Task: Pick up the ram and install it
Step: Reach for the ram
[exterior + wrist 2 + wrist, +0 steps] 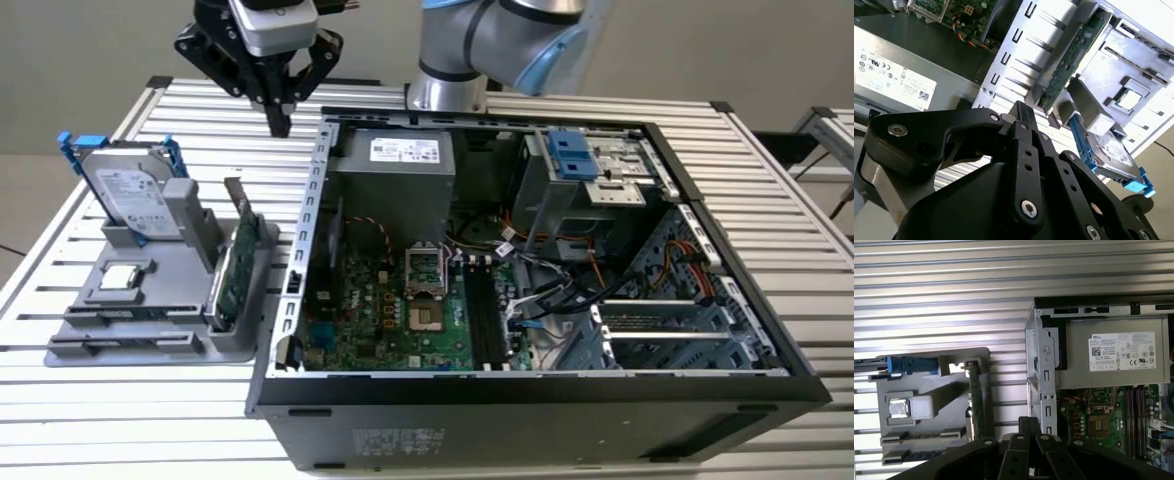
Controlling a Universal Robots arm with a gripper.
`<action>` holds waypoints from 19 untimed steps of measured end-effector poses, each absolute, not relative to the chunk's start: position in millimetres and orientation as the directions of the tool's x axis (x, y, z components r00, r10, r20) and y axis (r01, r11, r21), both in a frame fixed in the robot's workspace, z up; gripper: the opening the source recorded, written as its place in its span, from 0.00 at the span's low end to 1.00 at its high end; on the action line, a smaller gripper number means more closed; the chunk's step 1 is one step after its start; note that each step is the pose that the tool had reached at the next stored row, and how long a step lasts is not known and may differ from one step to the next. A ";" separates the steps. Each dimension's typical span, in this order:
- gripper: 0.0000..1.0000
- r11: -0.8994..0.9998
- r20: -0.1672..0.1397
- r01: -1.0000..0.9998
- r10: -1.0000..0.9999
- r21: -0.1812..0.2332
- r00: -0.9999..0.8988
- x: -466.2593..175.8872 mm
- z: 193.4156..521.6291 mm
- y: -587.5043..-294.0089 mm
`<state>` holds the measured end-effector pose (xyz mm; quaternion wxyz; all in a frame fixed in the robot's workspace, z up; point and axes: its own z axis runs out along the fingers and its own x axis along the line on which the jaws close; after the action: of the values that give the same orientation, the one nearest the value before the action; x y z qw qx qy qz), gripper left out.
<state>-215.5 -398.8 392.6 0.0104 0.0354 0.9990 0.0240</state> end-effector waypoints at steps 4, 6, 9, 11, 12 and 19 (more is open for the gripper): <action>0.00 0.996 -0.019 0.070 0.071 0.049 -0.997 -218.9 392.6 -398.8; 0.00 0.996 -0.019 0.070 0.071 0.049 -0.997 -220.8 392.6 -398.8; 0.00 0.996 -0.019 0.070 0.071 0.049 -0.997 -223.9 392.6 -398.8; 0.00 0.996 -0.019 0.070 0.071 0.049 -0.997 -226.0 392.6 -398.8; 0.00 0.996 -0.019 0.070 0.071 0.049 -0.997 -227.0 392.6 -398.8; 0.00 0.996 -0.019 0.070 0.071 0.049 -0.997 -233.5 392.6 -398.8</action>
<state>-233.5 -398.8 392.6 0.0103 0.0354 0.9990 0.0240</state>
